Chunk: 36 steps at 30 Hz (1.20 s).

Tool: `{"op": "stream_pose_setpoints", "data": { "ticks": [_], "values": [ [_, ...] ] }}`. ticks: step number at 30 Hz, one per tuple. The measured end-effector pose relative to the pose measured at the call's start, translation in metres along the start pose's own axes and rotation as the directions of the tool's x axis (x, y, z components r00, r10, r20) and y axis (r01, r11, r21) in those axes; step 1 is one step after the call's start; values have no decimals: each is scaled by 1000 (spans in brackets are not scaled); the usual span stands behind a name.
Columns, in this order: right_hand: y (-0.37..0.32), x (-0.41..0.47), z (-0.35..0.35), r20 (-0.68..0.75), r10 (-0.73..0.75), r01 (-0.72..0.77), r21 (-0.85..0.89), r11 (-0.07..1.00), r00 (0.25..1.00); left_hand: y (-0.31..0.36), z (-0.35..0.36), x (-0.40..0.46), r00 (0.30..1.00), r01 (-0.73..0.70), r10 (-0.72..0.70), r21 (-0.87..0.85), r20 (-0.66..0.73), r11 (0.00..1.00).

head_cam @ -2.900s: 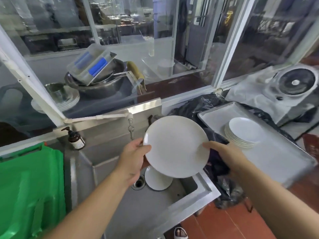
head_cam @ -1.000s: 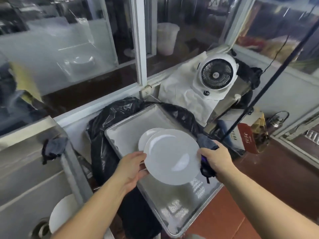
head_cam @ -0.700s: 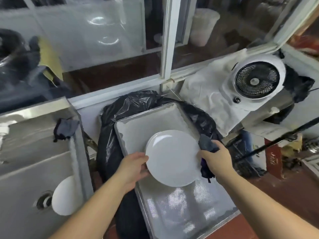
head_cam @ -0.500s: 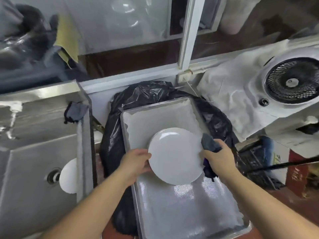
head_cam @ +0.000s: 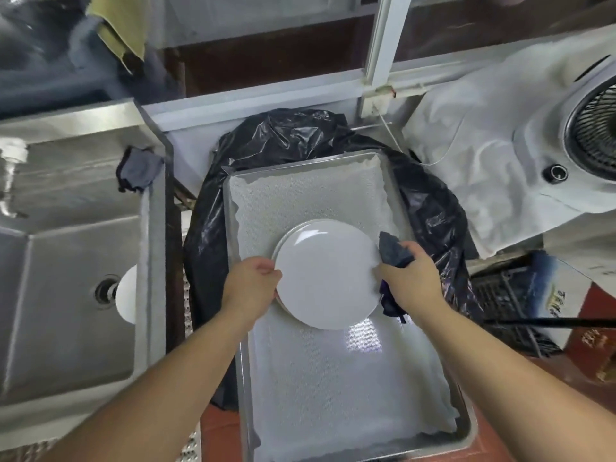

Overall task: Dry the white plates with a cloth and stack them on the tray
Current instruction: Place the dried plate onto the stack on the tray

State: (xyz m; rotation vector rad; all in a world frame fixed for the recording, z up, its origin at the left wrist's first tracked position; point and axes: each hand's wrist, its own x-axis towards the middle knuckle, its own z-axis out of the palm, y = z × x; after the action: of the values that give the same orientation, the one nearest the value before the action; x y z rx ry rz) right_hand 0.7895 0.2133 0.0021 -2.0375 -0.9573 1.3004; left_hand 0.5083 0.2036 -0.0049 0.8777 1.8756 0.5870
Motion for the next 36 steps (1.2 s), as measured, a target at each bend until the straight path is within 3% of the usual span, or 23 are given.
{"op": "stream_pose_setpoints", "data": {
  "ticks": [14,21,27,36],
  "values": [
    [-4,2,15,-55,-93,82,-176,981,994,-9,3,8,991,-105,121,227,-59,968],
    [-3,3,18,-38,-101,93,-165,982,994,-9,8,9,981,-125,159,265,-112,956],
    [-4,10,16,23,-193,191,-306,933,981,-8,11,11,974,-132,179,299,-137,945],
    [1,21,9,42,-178,181,-360,915,983,0,13,12,975,-89,149,326,-164,941]
  ]
}}
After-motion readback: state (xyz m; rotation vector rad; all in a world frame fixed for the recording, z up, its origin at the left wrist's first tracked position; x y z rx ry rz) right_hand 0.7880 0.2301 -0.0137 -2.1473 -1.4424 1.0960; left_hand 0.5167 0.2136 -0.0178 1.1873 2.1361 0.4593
